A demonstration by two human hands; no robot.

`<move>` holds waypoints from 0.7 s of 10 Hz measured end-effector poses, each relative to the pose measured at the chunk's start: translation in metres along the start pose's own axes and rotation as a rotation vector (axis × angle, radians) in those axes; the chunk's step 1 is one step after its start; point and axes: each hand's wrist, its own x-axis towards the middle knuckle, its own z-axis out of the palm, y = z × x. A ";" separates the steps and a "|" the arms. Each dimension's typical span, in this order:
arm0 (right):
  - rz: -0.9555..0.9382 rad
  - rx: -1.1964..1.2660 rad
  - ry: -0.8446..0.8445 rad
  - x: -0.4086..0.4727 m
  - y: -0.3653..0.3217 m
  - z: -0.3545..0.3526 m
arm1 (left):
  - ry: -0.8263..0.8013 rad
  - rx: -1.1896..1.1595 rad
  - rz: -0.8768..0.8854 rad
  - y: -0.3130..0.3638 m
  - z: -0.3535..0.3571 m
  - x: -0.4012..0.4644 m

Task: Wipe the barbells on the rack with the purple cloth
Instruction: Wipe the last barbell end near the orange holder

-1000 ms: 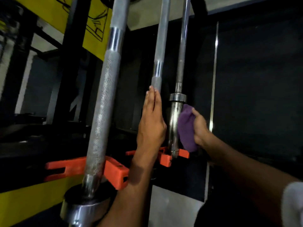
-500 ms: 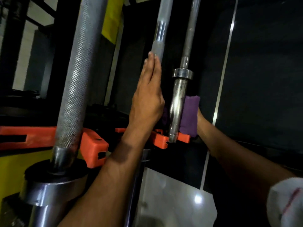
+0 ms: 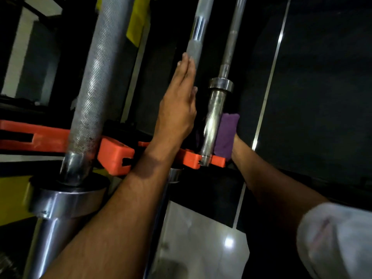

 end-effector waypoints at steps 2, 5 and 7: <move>-0.537 0.151 -0.187 -0.015 -0.027 0.027 | -0.042 -0.037 -0.026 -0.003 0.002 0.000; -0.410 -0.352 0.139 0.002 0.001 0.009 | -0.055 -0.009 -0.040 -0.002 0.002 -0.001; -0.633 -0.135 0.130 0.006 -0.052 -0.014 | -0.054 -0.002 -0.038 -0.002 0.003 -0.001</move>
